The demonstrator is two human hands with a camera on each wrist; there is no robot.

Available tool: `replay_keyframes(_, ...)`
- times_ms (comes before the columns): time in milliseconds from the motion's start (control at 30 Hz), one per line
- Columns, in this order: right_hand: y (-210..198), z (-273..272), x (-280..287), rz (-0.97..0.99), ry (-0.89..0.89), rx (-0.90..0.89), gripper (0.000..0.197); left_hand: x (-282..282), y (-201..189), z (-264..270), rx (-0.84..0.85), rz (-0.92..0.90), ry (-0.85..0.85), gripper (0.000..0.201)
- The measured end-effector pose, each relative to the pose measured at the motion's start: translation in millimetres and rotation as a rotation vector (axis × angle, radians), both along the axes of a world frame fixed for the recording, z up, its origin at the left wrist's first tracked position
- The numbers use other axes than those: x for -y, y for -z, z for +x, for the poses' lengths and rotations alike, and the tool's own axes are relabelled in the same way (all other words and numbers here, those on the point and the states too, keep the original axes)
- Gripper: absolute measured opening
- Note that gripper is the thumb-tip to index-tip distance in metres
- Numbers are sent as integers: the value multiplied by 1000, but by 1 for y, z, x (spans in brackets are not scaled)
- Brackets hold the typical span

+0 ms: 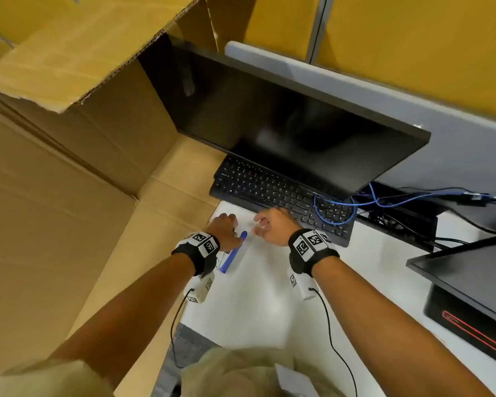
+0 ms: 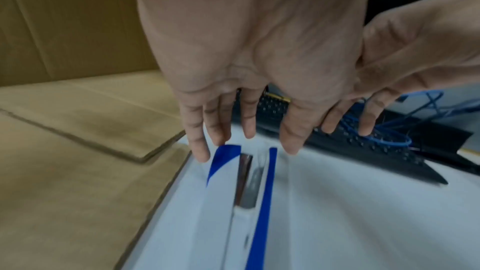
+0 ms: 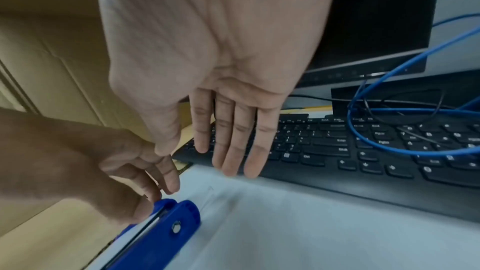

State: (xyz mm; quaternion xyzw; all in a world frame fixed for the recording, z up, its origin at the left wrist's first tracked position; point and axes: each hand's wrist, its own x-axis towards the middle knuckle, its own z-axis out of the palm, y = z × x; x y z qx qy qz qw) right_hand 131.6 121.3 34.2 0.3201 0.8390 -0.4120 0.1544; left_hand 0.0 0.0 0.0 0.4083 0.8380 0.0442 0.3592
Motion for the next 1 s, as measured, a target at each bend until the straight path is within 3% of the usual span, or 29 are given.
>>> replay_keyframes(367,33,2,7,-81,3,58,46,5,15,-3,26,-65,-103,75)
replay_keyframes(567,47,12,14,-116,14,29,52,2,16,16,117,-61,-60,67)
replay_keyframes(1000,56,108,-6,-62,166,-78,21,-41,9,97,284,140,137,41)
